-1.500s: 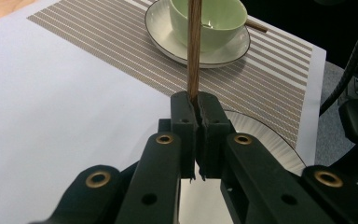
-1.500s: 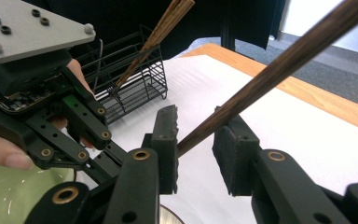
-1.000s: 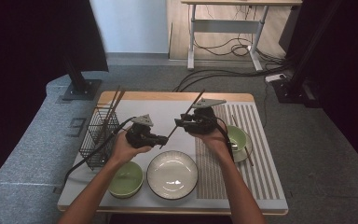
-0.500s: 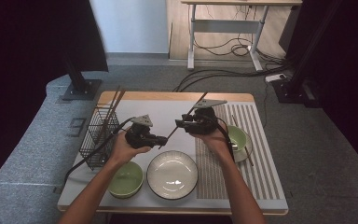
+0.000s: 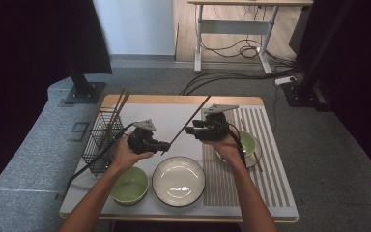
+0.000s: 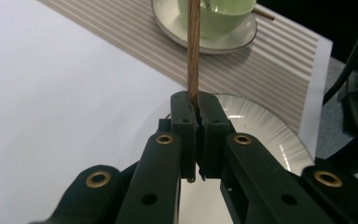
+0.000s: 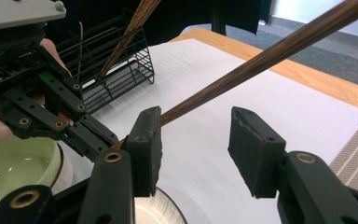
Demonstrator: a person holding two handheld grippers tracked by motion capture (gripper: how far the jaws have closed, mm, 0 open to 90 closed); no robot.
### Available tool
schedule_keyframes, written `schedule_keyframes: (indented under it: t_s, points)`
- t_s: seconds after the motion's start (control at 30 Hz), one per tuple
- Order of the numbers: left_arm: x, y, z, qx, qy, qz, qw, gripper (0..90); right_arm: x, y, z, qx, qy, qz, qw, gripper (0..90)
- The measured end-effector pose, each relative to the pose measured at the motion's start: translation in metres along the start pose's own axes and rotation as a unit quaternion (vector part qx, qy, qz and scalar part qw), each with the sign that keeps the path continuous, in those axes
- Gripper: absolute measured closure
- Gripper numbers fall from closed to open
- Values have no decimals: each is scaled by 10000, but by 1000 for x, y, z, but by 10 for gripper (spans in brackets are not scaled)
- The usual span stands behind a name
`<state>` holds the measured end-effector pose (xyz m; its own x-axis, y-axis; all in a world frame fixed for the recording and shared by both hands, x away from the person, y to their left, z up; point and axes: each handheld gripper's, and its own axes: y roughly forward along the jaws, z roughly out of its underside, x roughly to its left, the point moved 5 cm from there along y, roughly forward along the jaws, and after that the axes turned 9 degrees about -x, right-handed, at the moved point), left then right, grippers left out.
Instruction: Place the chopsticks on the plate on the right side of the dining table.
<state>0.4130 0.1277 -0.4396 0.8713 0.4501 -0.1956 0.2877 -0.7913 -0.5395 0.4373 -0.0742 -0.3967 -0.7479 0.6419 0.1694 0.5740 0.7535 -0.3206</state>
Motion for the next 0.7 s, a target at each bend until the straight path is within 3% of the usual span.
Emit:
schedule_keyframes:
  t_s: [0.37,0.7]
  points:
    - [2,4,4,192,-11,-26,9998,868,-1,-17,-4,-101,-93,28,9999,537]
    - [4,4,6,264,-20,-60,9996,868,-6,-15,3,13,-103,35,9999,537]
